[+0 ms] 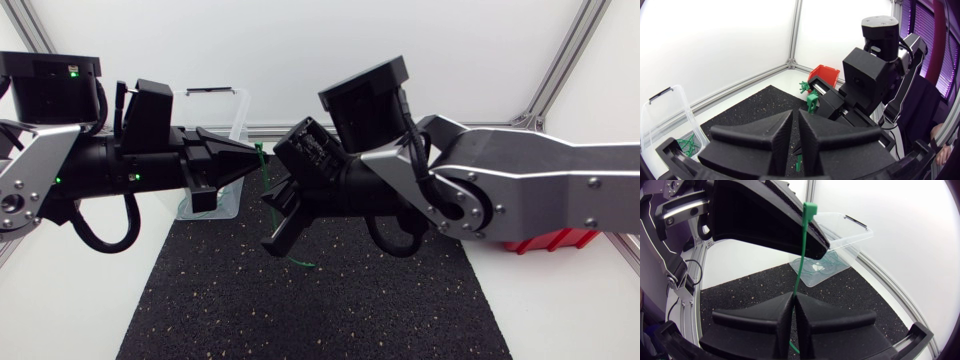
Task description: Take a green cable tie from the red box, thread the tail through the head to close it, then place it in the transparent bin on the left.
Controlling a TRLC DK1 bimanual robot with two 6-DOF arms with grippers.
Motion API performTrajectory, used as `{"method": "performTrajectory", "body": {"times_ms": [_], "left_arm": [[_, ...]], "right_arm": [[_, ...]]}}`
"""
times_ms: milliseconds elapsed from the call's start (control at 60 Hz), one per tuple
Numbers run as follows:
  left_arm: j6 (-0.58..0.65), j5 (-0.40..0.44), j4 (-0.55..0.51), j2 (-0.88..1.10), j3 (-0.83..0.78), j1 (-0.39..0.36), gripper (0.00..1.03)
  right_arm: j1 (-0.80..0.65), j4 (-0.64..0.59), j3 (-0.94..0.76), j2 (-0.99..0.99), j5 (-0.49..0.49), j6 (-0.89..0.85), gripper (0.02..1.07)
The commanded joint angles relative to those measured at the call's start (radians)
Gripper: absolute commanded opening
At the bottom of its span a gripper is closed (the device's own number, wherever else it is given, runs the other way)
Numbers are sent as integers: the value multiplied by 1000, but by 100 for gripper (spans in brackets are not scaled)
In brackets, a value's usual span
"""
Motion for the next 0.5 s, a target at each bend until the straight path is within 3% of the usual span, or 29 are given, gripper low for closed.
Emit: {"method": "performTrajectory", "body": {"times_ms": [0,350,483], "left_arm": [[9,23,-5,12,-7,8,17],[61,162,-11,3,-34,130,20],[89,231,7,-22,-76,133,30]], "right_arm": [[-3,11,-27,-19,-5,15,13],[-34,15,-41,-34,-44,17,12],[-41,16,-41,-30,-59,17,12]]}}
